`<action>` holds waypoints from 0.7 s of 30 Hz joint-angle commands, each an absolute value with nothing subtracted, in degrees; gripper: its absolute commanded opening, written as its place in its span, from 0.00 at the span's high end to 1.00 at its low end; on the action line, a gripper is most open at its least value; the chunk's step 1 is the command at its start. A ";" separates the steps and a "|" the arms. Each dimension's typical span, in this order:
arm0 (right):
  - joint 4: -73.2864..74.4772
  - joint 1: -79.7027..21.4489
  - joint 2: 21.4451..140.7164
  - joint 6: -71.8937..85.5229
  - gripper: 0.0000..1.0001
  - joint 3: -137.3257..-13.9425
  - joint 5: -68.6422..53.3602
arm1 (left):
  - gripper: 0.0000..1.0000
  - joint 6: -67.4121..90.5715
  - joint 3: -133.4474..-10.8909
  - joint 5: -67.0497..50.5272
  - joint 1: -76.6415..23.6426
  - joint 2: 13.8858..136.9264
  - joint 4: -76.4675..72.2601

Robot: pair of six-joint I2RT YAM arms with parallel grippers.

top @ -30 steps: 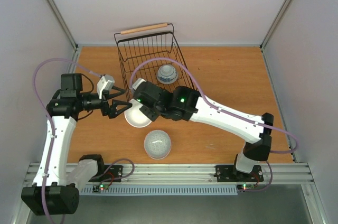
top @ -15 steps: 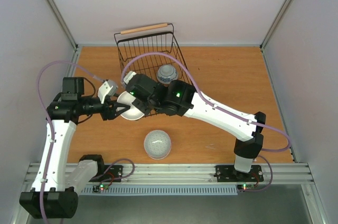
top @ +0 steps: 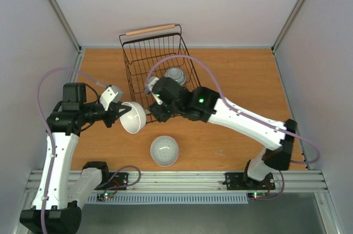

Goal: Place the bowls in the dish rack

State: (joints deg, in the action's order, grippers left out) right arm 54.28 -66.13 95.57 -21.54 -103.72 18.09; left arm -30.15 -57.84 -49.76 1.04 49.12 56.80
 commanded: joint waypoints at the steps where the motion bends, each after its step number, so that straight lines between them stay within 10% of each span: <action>1: 41.72 -60.30 83.76 -13.19 0.29 -92.50 -5.27 | 1.00 -32.75 -60.56 -55.26 0.97 47.88 56.23; 8: 30.63 -54.93 74.73 -6.27 0.02 -80.33 -20.52 | 0.99 -33.10 -60.68 -57.76 0.97 48.32 56.26; 21: 17.64 -53.26 78.95 3.23 0.01 -76.05 -37.27 | 1.00 -31.17 -58.68 -59.94 0.97 48.25 54.56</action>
